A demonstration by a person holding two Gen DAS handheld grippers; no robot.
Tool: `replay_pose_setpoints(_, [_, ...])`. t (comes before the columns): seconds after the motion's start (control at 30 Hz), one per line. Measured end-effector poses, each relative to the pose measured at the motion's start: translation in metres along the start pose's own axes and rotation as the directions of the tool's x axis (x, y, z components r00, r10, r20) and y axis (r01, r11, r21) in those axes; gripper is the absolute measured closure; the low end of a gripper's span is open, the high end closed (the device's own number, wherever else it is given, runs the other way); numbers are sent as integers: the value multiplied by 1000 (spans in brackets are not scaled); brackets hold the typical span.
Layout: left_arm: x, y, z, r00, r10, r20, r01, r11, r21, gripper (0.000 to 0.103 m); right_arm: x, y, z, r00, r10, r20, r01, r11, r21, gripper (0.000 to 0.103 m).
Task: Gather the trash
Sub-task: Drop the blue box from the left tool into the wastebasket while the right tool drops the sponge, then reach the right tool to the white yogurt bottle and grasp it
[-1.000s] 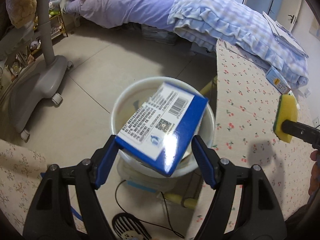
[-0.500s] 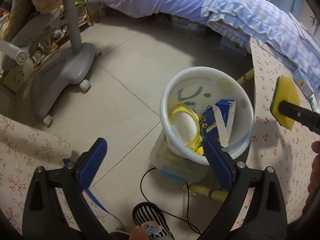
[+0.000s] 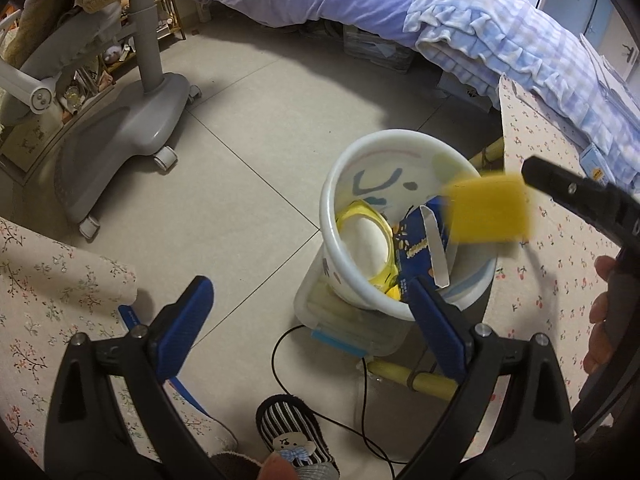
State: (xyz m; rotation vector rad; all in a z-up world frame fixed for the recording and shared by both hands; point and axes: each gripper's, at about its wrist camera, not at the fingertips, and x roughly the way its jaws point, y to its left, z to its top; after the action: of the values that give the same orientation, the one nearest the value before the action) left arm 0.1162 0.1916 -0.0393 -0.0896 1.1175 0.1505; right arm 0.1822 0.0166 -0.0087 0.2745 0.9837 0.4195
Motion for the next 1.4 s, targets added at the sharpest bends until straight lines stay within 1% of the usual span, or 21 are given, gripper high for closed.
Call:
replay_pose_setpoints(0.07, [0,0,1,1000,0,2,0,1000,0,6,0,-2,-1,1000,-24,-4,24,1000,-2,6])
replay_pose_setpoints(0.2, [-1,-2,1,1000,-14,0,14,1000,-5,6,-4,-12,-5,999,-34,-10,34,999,25,6])
replay_pose_setpoints(0.4, [-6,-5,1,999,-40,7,40,999,-6,6,-24,-34,-10,997,-70,12,69,995,65,6])
replay_pose_setpoints(0.53, [-8,-10,1,999,-50,8,50,999,1,6,-42,-50,-11,992,-121,31,119,991,68,6])
replay_pose_setpoints(0.7, [-11,-25,3,997,-77,11,77,997,15,6,-66,-78,-16,980,-192,54,189,980,60,6])
replay_pose_setpoints(0.83, [-16,-48,7,993,-115,19,114,993,38,6,-85,-108,-25,972,-225,65,220,973,70,6])
replay_pose_setpoints(0.97, [-18,-74,9,990,-139,19,138,988,66,5,-98,-141,-29,960,-276,50,271,959,81,6])
replay_pose_setpoints(1.13, [-18,-112,13,987,-163,11,161,982,100,5,-117,-181,-29,949,-311,56,303,946,115,6])
replay_pose_setpoints(1.23, [-15,-133,15,986,-166,2,164,979,121,5,-128,-213,-25,938,-342,58,330,931,157,6])
replay_pose_setpoints(1.37, [-13,-160,19,986,-170,0,168,977,134,5,-137,-253,-19,928,-368,49,349,909,228,6])
replay_pose_setpoints(1.4, [-13,-167,20,985,-172,1,171,976,136,5,-139,-265,-17,922,-383,48,362,901,240,6])
